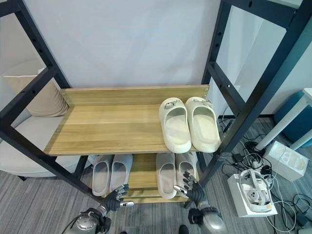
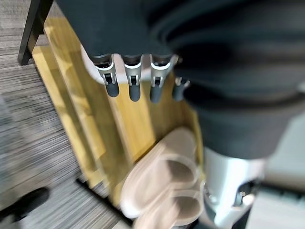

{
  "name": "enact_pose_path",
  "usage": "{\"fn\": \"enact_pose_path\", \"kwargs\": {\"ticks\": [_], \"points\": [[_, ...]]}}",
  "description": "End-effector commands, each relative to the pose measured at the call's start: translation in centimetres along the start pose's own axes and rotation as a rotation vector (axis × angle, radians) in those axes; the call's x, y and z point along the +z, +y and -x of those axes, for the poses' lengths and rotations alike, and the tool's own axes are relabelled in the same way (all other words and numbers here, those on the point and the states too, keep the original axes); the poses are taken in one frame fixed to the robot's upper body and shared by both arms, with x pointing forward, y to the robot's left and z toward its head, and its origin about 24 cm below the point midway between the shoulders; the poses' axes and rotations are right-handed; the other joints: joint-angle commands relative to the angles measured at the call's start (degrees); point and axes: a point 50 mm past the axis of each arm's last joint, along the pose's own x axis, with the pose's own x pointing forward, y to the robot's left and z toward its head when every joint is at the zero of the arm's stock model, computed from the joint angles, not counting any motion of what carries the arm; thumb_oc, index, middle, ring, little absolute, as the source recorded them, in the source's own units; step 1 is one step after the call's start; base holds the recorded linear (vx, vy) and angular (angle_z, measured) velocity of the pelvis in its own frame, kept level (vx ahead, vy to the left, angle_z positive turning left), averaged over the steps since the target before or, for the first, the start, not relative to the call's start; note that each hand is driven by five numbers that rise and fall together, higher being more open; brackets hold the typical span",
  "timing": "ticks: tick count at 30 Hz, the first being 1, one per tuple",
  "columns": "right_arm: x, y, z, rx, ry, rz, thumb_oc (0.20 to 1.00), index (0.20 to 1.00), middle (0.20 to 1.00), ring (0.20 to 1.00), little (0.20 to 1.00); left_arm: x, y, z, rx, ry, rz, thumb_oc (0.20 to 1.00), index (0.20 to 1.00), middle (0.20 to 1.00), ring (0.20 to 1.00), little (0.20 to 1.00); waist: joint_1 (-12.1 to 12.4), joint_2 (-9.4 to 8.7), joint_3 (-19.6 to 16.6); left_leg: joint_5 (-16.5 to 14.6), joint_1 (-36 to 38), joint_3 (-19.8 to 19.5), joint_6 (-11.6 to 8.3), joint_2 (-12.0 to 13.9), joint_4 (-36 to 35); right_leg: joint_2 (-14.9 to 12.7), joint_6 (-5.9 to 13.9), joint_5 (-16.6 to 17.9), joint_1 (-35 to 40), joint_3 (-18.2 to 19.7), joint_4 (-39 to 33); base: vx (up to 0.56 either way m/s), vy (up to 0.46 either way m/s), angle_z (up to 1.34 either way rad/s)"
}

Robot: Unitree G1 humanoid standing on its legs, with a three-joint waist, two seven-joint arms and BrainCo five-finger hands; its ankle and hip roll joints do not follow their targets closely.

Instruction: Arrange the slippers neatly on the shoe rack.

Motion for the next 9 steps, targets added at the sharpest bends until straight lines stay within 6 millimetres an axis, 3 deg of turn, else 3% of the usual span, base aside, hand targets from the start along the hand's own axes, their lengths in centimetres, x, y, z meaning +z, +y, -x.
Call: {"fn": "enact_pose_path", "kwargs": {"ticks": [1, 9], "points": [[4.3, 1.0, -1.0, 0.032, -0.187, 0.025, 1.0, 1.0, 1.0, 1.0, 1.0, 2.6, 1.8, -1.1, 0.072, -0.102, 0.004, 1.0, 1.0, 1.0, 1.0, 1.0, 0.0, -1.19, 1.8, -5.1, 1.9, -0.7, 1.35, -0.5, 0.1, 0.3, -0.25, -4.2, 1.4, -0.8, 0.1, 0.01, -0.002, -0.04], [4.6, 1.4, -1.8, 0.005, -0.204, -0.059, 1.0, 1.0, 1.0, 1.0, 1.0, 1.5, 1.5, -1.2, 0.121, -0.067, 0.083, 1.0, 1.0, 1.0, 1.0, 1.0, 0.1, -1.05, 1.6, -5.3, 2.6, -0.4, 1.38, -0.5, 0.1, 0.2, -0.24, -4.2, 1.8, -0.6, 0.1, 0.0, 0.0, 0.0]]}}
